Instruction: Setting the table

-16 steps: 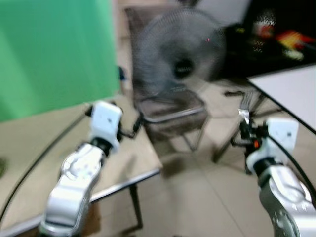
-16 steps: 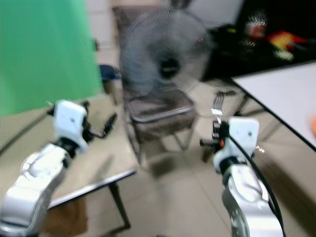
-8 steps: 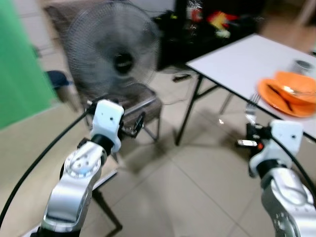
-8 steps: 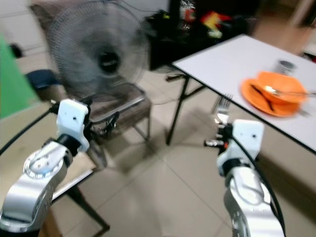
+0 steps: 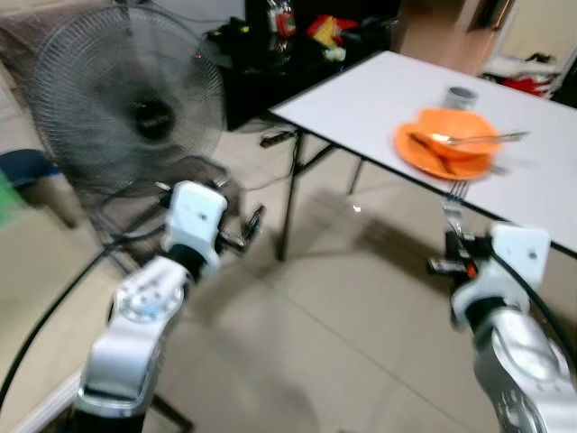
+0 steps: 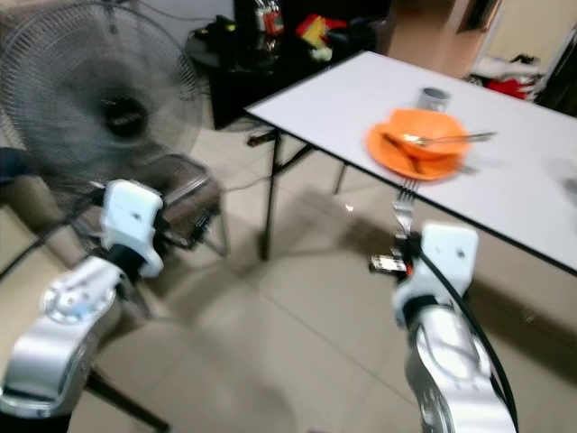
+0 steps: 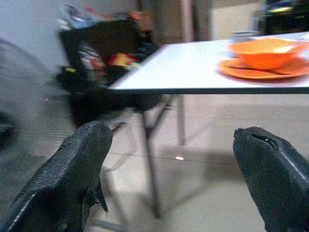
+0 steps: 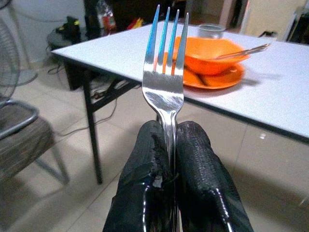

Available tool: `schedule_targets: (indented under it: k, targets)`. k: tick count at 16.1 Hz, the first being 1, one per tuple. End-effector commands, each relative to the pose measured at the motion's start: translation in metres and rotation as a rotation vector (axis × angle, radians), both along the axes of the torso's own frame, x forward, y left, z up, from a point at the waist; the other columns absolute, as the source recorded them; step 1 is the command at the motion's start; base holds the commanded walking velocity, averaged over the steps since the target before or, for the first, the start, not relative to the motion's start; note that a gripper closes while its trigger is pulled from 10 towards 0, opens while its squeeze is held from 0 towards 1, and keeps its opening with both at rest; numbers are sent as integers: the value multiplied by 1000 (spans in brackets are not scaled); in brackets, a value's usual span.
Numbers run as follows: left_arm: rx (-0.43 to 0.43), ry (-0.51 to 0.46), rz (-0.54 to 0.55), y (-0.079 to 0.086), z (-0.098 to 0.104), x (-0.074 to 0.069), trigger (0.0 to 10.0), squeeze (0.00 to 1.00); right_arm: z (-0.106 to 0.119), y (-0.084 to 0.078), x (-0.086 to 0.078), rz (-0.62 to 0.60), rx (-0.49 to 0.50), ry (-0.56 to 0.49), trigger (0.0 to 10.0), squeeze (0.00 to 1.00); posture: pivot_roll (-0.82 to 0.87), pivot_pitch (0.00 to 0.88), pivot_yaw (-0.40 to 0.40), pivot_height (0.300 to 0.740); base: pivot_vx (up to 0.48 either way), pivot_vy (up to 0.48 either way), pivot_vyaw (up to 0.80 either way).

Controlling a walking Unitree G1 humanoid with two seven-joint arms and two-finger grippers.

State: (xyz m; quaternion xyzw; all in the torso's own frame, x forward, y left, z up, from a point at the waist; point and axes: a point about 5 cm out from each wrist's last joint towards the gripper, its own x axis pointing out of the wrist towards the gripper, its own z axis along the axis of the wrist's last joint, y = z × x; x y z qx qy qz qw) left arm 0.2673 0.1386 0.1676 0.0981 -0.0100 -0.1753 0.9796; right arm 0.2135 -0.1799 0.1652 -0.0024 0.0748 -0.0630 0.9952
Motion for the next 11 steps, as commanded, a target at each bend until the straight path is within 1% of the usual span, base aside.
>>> schedule_targets:
  k: [1, 6, 7, 8, 9, 11]
  targets:
    - [6, -8, -29, -5, 2, 1, 10000, 0, 0, -1, -2, -17, -4, 10, 10000, 0, -20, 0, -7, 740, 0, -345, -781]
    - [6, -9, -43, -8, 1, 3, 10000, 0, -1, -3, -5, -32, 1, 19, 10000, 0, -30, 0, 6, 740, 0, -345, -765]
    - [0, -15, -46, -9, 3, 3, 10000, 0, -1, -3, -5, -32, 1, 19, 10000, 0, -31, 0, 6, 740, 0, -334, -725]
    - [-30, -1, -33, -7, 2, 4, 10000, 0, -1, -1, -4, -24, 1, 20, 10000, 0, -34, 0, 6, 740, 0, 0, -675]
    - [-40, 2, -18, -5, 1, 4, 10000, 0, -1, 0, -4, -17, 2, 21, 10000, 0, -35, 0, 8, 740, 0, 0, 0]
    - [-16, 0, -3, -2, -1, 3, 10000, 0, 0, 2, -4, -6, 4, 13, 10000, 0, -41, 0, 17, 740, 0, 0, 0]
